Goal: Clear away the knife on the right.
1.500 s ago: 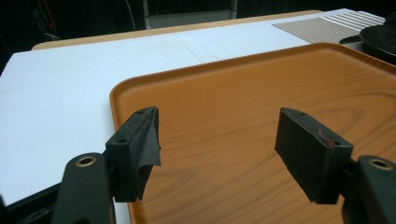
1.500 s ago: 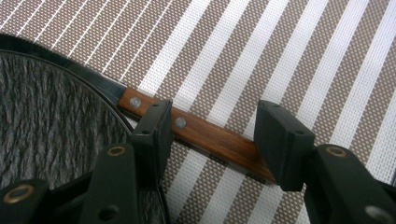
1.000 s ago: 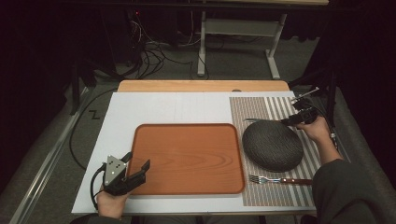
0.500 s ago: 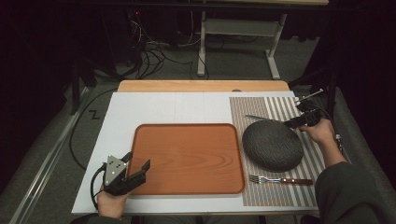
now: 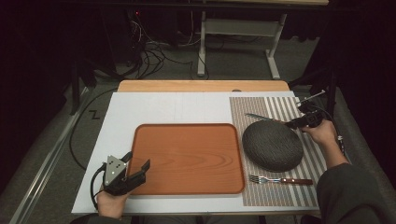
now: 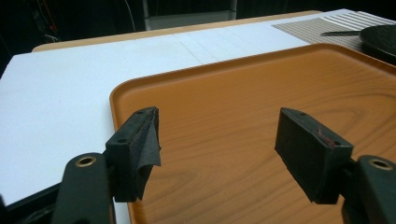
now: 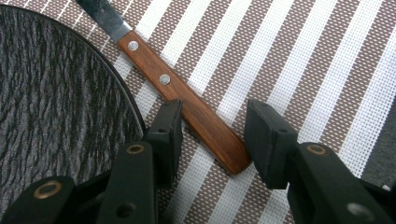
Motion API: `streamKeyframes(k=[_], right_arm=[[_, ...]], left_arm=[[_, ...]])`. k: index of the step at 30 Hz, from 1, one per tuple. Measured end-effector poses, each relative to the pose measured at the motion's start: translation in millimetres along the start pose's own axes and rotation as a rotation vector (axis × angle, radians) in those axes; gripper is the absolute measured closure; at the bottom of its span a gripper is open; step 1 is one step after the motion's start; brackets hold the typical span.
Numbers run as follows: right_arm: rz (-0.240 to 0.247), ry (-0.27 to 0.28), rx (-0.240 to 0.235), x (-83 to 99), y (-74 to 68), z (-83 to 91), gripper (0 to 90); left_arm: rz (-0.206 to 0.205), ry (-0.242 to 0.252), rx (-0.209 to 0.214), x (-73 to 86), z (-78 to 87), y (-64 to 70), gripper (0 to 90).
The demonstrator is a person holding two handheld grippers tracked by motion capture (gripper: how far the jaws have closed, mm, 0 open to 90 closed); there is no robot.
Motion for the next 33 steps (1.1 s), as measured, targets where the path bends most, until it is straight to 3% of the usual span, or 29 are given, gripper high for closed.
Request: streamKeyframes(k=[12,23,33], right_arm=[[0.002,0.018,0.053,5.4,5.0,1.0,68.7],[0.009,0.027,0.092,-5.0,-5.4,-5.5,60.4],[-0.012,0.056,0.090,-16.4,-13.0,-13.6,63.2]], left_arm=[[-0.003,0.001,-0.001,-0.5,-0.4,0.3,30.5],[-0.002,0.004,0.001,-0.9,-0.4,1.2,30.5],[-0.002,0.004,0.001,-0.8,0.0,0.5,30.5]])
Point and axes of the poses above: each handheld gripper's, and its own axes: z roughly backward along the jaws, x roughly out of its underside, y roughly to its right, the point moved 8 cm from there along -z, roughly forward along the jaws, and after that the axes turned 10 degrees about -z, right-handed, at the moved point
